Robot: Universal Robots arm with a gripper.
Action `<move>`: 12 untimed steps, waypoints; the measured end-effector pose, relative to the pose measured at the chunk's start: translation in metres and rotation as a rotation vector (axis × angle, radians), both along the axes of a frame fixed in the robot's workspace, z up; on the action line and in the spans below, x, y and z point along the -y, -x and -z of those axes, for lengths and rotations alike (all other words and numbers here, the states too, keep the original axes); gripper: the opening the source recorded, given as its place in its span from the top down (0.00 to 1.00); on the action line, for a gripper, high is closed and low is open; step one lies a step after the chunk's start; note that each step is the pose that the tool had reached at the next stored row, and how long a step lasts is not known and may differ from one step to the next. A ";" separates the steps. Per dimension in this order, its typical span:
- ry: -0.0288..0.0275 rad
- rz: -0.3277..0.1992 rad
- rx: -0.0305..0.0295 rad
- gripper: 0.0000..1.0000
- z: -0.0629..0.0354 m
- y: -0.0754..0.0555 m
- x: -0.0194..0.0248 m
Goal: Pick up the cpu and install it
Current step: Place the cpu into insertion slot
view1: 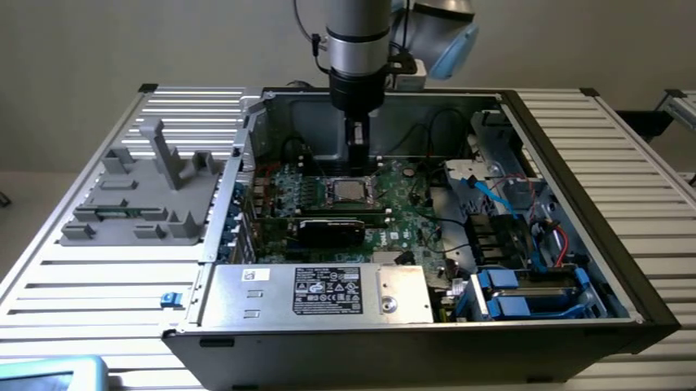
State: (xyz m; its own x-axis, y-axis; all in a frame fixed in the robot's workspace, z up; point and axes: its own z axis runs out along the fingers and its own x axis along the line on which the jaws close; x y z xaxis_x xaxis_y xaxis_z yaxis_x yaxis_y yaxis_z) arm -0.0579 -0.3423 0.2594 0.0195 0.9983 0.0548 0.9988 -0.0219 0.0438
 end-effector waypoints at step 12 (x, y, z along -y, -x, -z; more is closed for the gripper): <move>-0.0012 0.000 -0.0042 0.38 -0.0089 -0.019 0.0015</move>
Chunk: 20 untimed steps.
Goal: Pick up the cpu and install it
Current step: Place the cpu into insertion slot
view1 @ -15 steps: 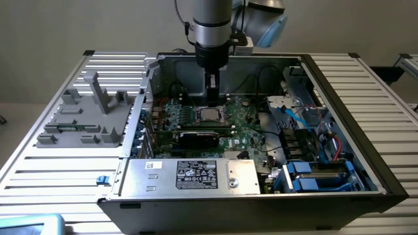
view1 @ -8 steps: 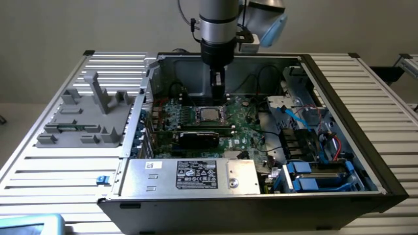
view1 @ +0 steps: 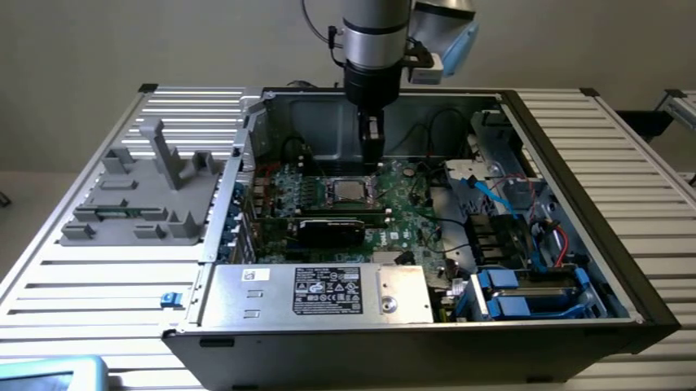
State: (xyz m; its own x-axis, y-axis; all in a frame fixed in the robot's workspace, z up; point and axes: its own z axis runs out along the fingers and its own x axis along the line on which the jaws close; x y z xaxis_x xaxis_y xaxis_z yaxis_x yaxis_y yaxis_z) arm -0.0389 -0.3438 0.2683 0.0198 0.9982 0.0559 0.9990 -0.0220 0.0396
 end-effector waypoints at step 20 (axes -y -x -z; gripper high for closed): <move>-0.0002 0.000 -0.0012 0.38 -0.0002 -0.004 0.0002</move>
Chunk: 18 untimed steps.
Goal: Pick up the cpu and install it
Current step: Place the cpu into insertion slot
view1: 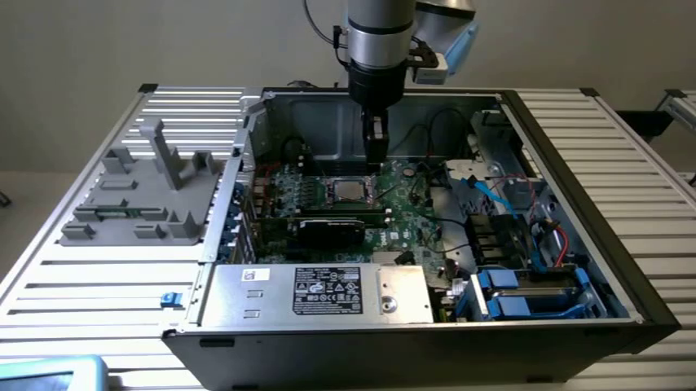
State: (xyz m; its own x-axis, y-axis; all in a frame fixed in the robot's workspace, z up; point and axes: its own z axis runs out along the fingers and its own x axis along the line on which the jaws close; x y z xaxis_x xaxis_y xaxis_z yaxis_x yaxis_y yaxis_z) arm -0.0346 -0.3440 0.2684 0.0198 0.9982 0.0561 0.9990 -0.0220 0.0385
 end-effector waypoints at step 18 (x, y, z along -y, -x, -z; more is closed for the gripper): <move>0.0000 0.000 0.0000 0.89 0.0000 0.000 0.0000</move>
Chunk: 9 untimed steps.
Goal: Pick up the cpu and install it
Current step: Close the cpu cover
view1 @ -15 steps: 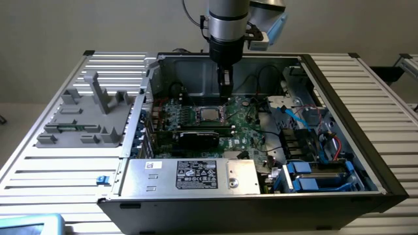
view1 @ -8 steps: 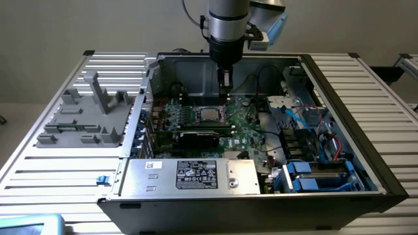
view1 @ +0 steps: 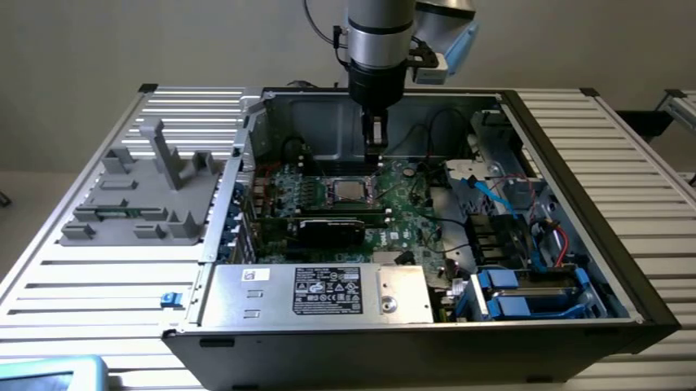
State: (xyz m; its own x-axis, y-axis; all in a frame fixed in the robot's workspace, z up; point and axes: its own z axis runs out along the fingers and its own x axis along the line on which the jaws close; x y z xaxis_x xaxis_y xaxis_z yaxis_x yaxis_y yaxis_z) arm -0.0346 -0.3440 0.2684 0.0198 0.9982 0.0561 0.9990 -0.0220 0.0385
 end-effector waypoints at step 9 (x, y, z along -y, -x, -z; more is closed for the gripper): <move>-0.0001 0.000 0.0000 0.89 0.0003 0.000 0.0002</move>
State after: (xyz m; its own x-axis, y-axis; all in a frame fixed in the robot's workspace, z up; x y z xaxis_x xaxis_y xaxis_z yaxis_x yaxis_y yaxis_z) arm -0.0347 -0.3442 0.2681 0.0198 0.9982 0.0562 0.9990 -0.0220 0.0385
